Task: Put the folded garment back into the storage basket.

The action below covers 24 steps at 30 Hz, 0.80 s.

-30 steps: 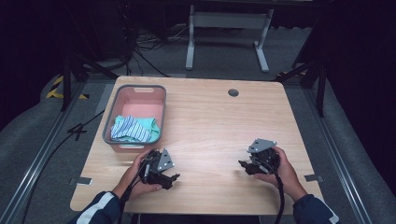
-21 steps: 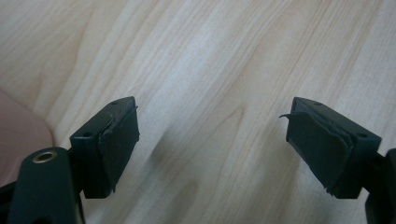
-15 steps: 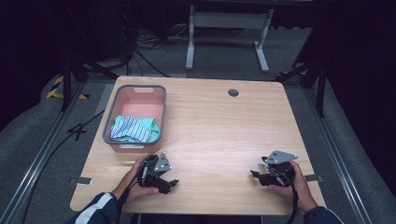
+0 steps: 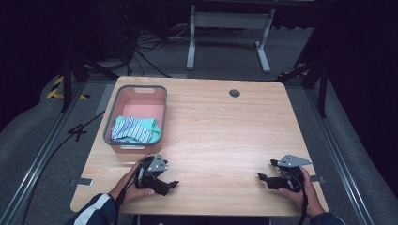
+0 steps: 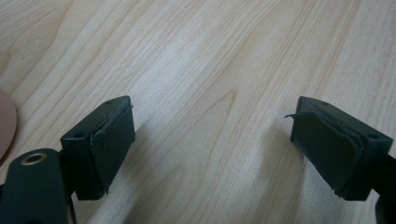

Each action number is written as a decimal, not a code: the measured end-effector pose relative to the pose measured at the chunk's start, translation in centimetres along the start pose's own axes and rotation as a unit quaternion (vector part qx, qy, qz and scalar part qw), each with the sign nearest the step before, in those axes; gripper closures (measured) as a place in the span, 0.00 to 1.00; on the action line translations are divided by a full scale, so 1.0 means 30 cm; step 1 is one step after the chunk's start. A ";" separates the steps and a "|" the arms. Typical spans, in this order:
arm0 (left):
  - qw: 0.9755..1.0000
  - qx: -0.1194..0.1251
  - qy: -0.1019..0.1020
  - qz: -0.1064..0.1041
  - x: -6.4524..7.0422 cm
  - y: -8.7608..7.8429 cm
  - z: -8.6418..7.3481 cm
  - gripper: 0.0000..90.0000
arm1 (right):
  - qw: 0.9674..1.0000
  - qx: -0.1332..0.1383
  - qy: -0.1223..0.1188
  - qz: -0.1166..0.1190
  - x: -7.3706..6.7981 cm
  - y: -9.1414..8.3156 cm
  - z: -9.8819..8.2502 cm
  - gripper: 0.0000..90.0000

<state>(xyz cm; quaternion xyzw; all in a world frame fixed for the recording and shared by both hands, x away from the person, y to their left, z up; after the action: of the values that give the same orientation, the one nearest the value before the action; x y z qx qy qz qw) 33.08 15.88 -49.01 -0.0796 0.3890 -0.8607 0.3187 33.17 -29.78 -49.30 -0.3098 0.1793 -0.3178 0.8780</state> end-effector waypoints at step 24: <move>1.000 -0.005 0.005 -0.002 -0.001 0.012 0.011 0.10 | 1.000 -0.003 0.005 -0.002 0.004 0.001 0.001 0.21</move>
<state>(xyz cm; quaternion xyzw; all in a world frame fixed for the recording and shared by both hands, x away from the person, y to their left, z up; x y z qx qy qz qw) 33.40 15.50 -49.05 -0.0777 0.3950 -0.8596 0.3147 33.29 -29.82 -49.32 -0.3113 0.1836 -0.3205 0.8756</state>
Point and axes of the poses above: each handheld gripper's, and its own axes: y roughly forward along the jaws, z roughly out of its top, x roughly to its right, the point moved 1 cm from there along y, roughly forward along the jaws, and after that the axes turned 10 degrees about z, right-handed, at the moved point
